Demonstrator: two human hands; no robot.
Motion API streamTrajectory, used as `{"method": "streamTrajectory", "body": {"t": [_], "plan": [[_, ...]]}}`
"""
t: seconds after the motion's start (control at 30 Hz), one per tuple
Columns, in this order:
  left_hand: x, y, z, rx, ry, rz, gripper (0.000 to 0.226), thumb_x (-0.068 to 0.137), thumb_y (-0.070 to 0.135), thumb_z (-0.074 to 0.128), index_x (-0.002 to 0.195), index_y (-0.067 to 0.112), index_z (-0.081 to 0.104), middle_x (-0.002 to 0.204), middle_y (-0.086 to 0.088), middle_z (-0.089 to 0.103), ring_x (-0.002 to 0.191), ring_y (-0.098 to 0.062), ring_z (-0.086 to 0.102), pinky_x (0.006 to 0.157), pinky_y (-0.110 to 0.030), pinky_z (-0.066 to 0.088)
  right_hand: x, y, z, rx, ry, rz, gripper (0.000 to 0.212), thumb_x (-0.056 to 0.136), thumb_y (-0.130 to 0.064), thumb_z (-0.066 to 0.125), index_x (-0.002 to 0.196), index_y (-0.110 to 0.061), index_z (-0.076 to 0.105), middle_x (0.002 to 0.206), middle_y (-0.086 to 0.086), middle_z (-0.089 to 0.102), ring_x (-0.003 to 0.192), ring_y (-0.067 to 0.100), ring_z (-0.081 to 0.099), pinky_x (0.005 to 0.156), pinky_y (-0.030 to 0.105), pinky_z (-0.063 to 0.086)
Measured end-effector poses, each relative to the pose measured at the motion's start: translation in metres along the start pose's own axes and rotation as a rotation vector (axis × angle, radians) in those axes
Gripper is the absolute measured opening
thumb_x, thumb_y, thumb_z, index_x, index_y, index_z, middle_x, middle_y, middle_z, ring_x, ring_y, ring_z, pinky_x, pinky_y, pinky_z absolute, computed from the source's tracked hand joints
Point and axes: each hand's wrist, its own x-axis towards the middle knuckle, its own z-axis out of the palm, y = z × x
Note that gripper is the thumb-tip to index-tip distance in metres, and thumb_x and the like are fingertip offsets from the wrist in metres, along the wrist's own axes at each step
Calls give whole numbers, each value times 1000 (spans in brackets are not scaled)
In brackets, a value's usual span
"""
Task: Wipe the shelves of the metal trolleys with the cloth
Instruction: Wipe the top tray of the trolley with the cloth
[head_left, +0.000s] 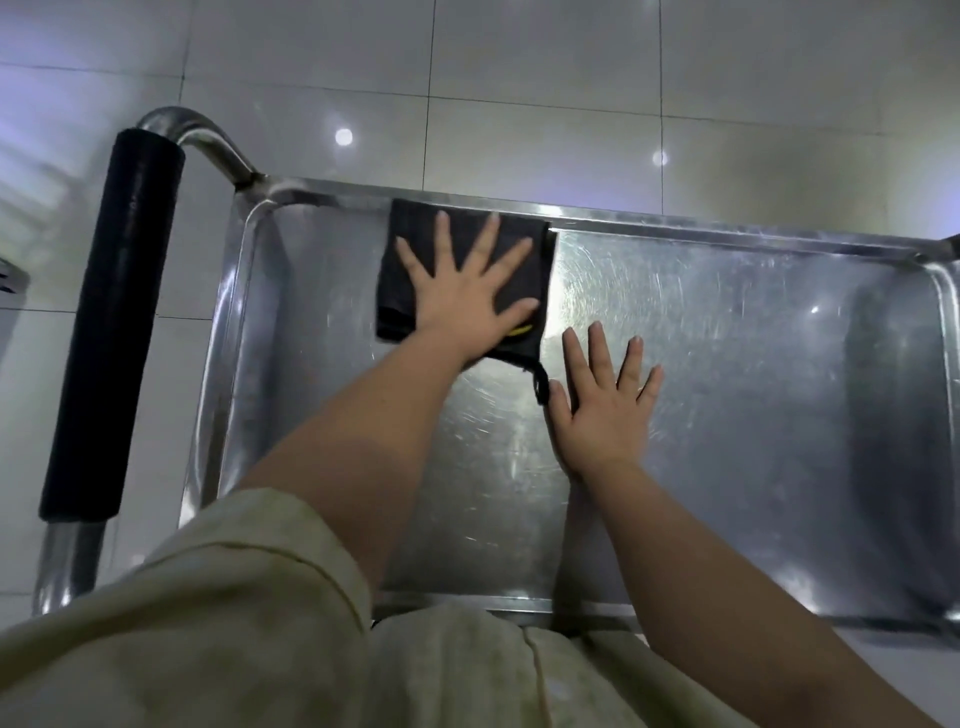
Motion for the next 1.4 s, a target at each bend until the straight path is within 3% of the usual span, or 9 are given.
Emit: {"method": "streamTrajectory", "body": {"t": [0.13, 0.33, 0.47, 0.6, 0.7, 0.93, 1.1, 1.4], "plan": [[-24, -12, 7, 49, 4, 110, 73, 83, 84, 7, 148, 57, -11, 163, 13, -18, 147, -41, -20, 104, -78, -3, -1, -1, 0, 7, -1, 1, 61, 98, -56, 20, 154, -44, 1, 163, -12, -5, 150, 31, -14, 118, 59, -6], [-66, -122, 9, -57, -38, -238, 73, 82, 83, 10, 146, 58, -15, 162, 14, -22, 146, -39, -23, 107, -77, -7, -3, -9, -6, -33, -42, 13, 62, 95, -57, 7, 154, -42, -7, 164, -9, -13, 148, 33, -21, 117, 61, -9], [-85, -92, 18, -55, -27, -212, 72, 84, 82, 7, 147, 56, -15, 162, 12, -22, 145, -44, -23, 105, -78, -5, -3, -11, -5, -52, -46, 10, 62, 95, -56, 5, 155, -41, -7, 164, -6, -13, 148, 36, -21, 115, 63, -8], [-135, -17, 43, -25, -29, 6, 72, 86, 82, 10, 148, 55, -13, 163, 10, -19, 144, -46, -23, 102, -79, -3, -5, -9, -5, -10, -31, 0, 60, 99, -52, 17, 155, -41, -2, 165, -8, -9, 148, 36, -18, 115, 63, -10], [-188, 5, 63, -19, -35, 75, 73, 86, 82, 13, 149, 55, -11, 163, 11, -17, 145, -45, -22, 102, -79, -6, -7, -8, -5, 3, -19, -12, 60, 100, -52, 18, 155, -41, 0, 165, -8, -7, 149, 35, -17, 115, 62, -10], [-187, -107, 50, -22, -52, -210, 74, 82, 82, 15, 145, 58, -16, 161, 17, -21, 145, -38, -26, 107, -75, -8, -11, -7, -4, 27, 8, -25, 58, 100, -51, 19, 156, -40, 4, 165, -8, -3, 149, 36, -15, 116, 62, -9], [-196, -108, 50, -1, -57, -199, 73, 84, 81, 11, 147, 56, -13, 162, 14, -20, 146, -38, -24, 109, -73, -8, -10, -4, -2, 46, 16, -26, 59, 99, -53, 19, 155, -43, 6, 165, -10, -2, 150, 34, -14, 116, 62, -10], [-312, -104, 99, -38, -55, -132, 72, 82, 85, 2, 145, 57, -18, 159, 13, -25, 145, -37, -28, 107, -75, -10, -12, -5, -3, 59, 25, -27, 59, 98, -52, 22, 155, -41, 10, 165, -10, 1, 150, 35, -11, 116, 62, -9]]}}
